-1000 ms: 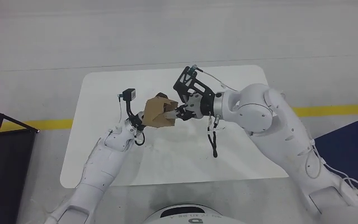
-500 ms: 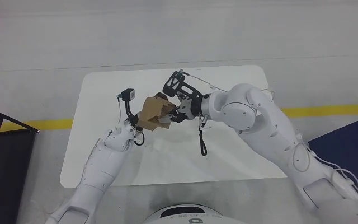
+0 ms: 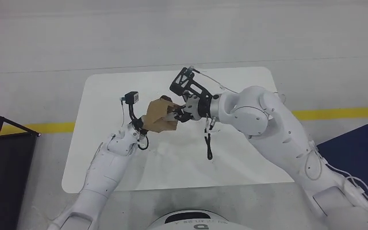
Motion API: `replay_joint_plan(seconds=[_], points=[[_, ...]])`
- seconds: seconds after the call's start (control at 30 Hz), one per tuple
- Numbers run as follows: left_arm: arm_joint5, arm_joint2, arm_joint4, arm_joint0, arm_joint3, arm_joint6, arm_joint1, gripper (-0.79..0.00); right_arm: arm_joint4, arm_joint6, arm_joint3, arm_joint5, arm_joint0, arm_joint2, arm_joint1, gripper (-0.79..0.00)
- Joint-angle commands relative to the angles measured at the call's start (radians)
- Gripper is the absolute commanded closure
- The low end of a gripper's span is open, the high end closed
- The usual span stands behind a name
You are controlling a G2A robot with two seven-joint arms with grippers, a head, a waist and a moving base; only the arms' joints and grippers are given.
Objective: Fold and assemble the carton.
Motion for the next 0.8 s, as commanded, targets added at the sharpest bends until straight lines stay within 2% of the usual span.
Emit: replay_joint_plan(seconds=[0.0, 0.23, 0.4, 0.77], points=[[0.0, 0.0, 0.0, 0.0, 0.0, -0.002, -0.001, -0.785, 0.0, -0.013, -0.013, -0.008, -0.016, 0.027, 0.005, -0.69], [0.0, -0.007, 0.005, 0.002, 0.0, -0.002, -0.004, -0.785, 0.006, -0.063, -0.061, -0.04, -0.071, 0.105, 0.019, -0.643], [0.0, -0.008, 0.007, 0.003, -0.001, -0.006, -0.006, -0.785, -0.012, -0.053, -0.073, -0.057, -0.086, 0.109, 0.022, -0.613], [0.0, -0.015, 0.007, 0.004, -0.002, -0.013, -0.008, -0.785, 0.025, -0.092, -0.015, -0.058, -0.092, 0.167, 0.026, -0.529]])
